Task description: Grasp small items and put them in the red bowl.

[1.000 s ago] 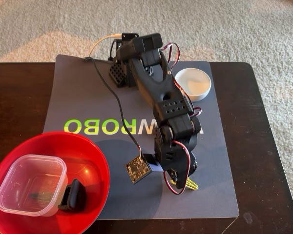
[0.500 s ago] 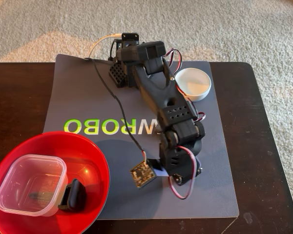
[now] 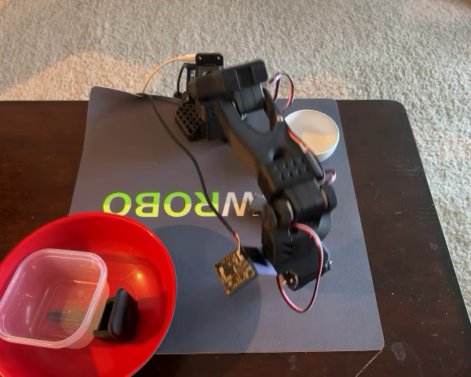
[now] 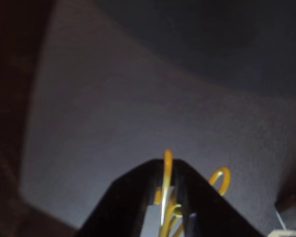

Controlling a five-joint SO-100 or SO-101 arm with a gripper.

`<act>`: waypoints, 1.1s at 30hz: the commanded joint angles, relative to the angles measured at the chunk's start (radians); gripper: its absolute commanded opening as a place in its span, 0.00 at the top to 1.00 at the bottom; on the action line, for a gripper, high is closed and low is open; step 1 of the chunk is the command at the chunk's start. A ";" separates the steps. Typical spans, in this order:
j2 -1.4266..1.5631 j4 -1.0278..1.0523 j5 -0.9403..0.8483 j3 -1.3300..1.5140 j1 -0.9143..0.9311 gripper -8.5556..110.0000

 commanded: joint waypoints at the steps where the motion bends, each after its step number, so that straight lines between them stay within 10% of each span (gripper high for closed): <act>1: 0.187 0.025 -0.002 -0.048 0.041 0.93; 15: 0.528 0.190 0.052 -0.051 0.566 0.93; 29: 0.008 0.187 0.195 -0.529 0.893 0.93; 33: -0.049 0.199 0.235 -0.543 0.907 0.80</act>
